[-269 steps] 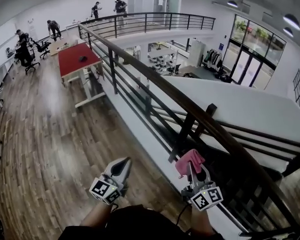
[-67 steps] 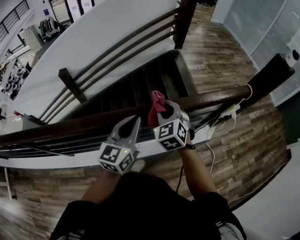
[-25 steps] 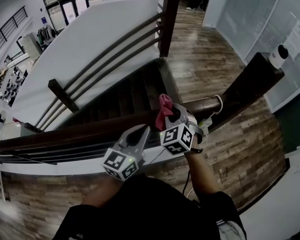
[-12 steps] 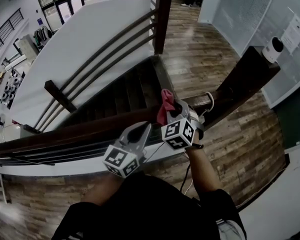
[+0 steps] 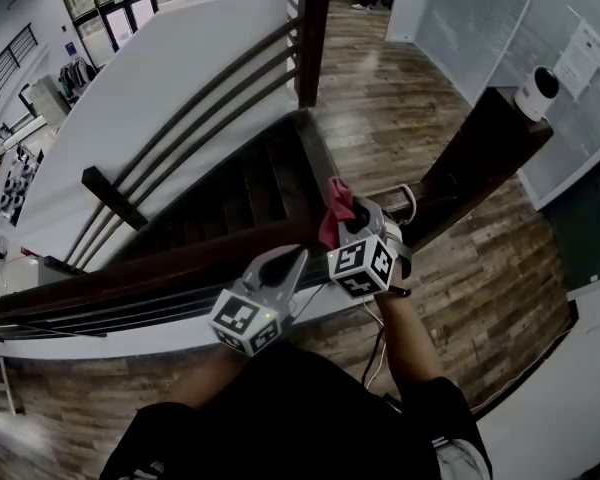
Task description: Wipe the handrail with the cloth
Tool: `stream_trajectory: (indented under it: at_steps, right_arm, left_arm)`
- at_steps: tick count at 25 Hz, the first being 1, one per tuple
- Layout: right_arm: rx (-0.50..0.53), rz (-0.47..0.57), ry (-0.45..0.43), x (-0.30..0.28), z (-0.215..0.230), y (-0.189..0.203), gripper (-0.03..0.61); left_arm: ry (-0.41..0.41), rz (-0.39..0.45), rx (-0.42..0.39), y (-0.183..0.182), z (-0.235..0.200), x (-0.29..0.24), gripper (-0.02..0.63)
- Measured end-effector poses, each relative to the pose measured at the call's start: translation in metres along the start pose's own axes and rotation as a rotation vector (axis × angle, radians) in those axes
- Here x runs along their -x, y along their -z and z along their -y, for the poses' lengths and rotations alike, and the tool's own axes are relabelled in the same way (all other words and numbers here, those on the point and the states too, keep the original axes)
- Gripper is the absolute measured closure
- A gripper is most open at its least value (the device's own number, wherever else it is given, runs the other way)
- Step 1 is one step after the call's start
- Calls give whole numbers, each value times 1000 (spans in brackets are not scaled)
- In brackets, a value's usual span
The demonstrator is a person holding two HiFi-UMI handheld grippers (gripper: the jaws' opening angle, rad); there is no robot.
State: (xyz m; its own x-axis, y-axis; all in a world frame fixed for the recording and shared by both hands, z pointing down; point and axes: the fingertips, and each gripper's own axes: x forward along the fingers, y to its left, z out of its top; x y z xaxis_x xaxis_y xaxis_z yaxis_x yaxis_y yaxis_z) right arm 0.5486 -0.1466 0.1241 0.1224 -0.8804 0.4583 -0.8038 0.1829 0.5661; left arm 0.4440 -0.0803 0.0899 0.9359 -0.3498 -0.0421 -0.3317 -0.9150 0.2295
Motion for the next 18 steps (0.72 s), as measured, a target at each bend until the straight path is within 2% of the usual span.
stream_trajectory:
  at_steps: [3, 11, 18]
  right_arm:
    - [-11, -41, 15, -2, 17, 11, 526]
    - [-33, -62, 59, -4, 47, 36, 526]
    - [-66, -90, 99, -4, 70, 53, 526]
  left_arm:
    - [28, -17, -49, 2, 7, -8, 615]
    - [54, -34, -2, 6, 16, -22, 615]
    - [14, -62, 1, 11, 13, -5, 615]
